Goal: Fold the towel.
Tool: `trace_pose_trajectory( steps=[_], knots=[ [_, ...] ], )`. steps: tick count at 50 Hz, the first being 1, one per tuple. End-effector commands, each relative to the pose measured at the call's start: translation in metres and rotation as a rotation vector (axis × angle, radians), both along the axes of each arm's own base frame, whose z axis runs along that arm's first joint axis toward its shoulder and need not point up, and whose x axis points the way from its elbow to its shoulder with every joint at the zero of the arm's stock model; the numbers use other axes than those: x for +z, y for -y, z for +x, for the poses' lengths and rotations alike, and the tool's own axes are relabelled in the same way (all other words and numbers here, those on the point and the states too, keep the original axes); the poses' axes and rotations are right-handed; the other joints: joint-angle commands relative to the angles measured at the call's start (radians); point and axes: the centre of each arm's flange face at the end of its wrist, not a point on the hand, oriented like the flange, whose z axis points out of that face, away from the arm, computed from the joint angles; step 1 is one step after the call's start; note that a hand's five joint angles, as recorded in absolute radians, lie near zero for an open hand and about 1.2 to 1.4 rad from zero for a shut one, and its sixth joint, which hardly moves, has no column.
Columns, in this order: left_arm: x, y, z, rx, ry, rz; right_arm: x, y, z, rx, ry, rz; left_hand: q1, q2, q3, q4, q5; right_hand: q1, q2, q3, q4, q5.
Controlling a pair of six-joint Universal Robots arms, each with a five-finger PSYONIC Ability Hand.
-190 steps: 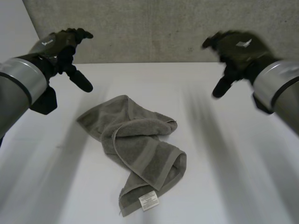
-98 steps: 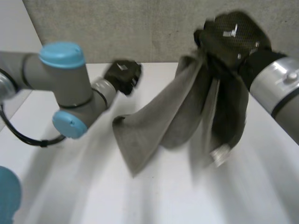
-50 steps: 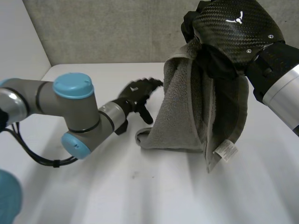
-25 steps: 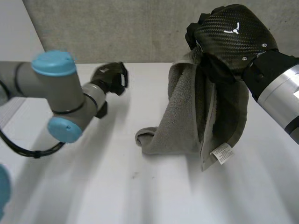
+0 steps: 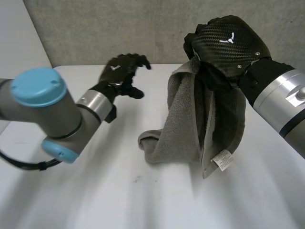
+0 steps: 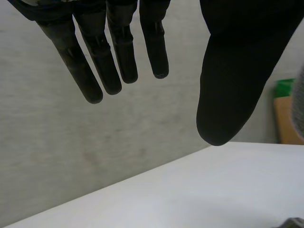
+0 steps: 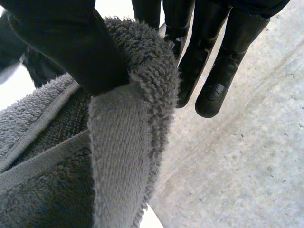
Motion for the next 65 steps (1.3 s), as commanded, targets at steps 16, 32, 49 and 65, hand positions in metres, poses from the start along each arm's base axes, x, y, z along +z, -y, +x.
trace_pose_trajectory(
  steps=[16,32,49,65],
  knots=[
    [-0.095,0.006,-0.057,-0.576,0.040,0.403,0.001,0.001,-0.004,-0.013,0.001,-0.004,0.004,0.009,0.009,0.009,0.011,0.456,0.224,0.208,0.203,0.245],
    [-0.115,-0.008,-0.065,-0.617,0.058,0.450,0.003,0.005,-0.006,-0.031,0.005,-0.011,0.817,0.822,0.822,0.822,0.823,0.456,0.224,0.208,0.203,0.245],
    [0.007,0.054,0.005,0.057,0.065,0.111,0.011,0.019,-0.014,-0.045,0.113,0.051,0.817,0.822,0.822,0.822,0.823,0.456,0.224,0.208,0.203,0.245],
    [0.037,-0.079,0.069,0.171,0.235,0.066,-0.029,0.066,-0.034,-0.164,0.099,0.363,0.817,0.822,0.822,0.822,0.823,0.456,0.224,0.208,0.203,0.245]
  ],
)
